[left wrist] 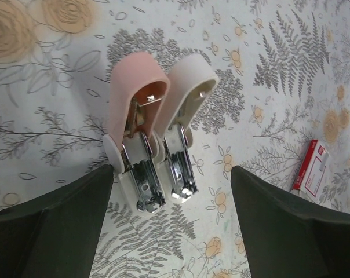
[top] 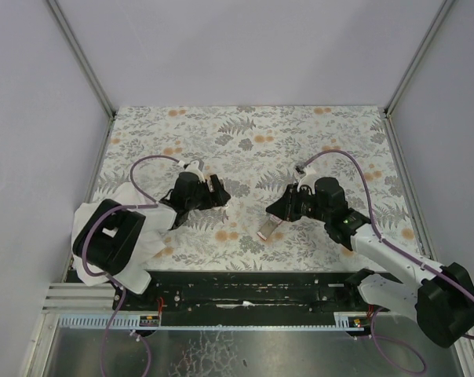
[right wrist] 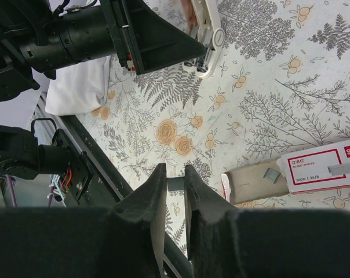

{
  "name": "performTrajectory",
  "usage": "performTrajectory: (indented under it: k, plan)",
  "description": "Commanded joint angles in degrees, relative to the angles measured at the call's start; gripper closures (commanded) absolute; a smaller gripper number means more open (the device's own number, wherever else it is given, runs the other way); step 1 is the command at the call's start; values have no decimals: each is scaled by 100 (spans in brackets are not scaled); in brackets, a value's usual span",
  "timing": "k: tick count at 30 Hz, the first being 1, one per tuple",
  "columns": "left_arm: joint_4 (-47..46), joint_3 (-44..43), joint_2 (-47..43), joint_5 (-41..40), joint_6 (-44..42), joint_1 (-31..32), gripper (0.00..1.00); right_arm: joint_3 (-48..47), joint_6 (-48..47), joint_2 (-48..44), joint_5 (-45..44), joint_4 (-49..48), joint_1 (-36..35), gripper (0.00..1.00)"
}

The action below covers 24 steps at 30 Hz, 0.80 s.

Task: Load the staples into the stapler

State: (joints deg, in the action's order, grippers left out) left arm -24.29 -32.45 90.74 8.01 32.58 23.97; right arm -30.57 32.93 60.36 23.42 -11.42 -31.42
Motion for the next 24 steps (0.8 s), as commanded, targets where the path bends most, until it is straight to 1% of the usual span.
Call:
performTrajectory:
  k: [1, 5, 8, 14, 17, 20, 22, 24]
  plan:
    - [-295, 41, 144, 147, 68, 231, 19, -91, -115, 7, -58, -207, -125, 80]
    - [-325, -25, 174, 75, 100, 573, 19, -81, -154, 18, -178, -152, -173, 80]
    - [-374, -178, 379, 82, 93, 779, 19, -87, -204, 100, -276, -144, -225, 79]
    - [-589, -427, 608, 102, 23, 899, 19, -312, -594, 433, -592, 47, -399, 79]
    - [-532, -370, 325, -36, 6, 906, 19, -572, -904, 638, -678, 195, -422, 79]
    - [-391, -100, -262, -309, 13, 880, 18, -862, -1233, 958, -698, 248, -448, 79]
    - [-335, 82, -635, -368, 126, 759, 17, -1090, -1428, 1234, -707, 279, -453, 79]
    - [-206, 134, -854, -237, 251, 525, 17, -1328, -1525, 1491, -723, 283, -453, 79]
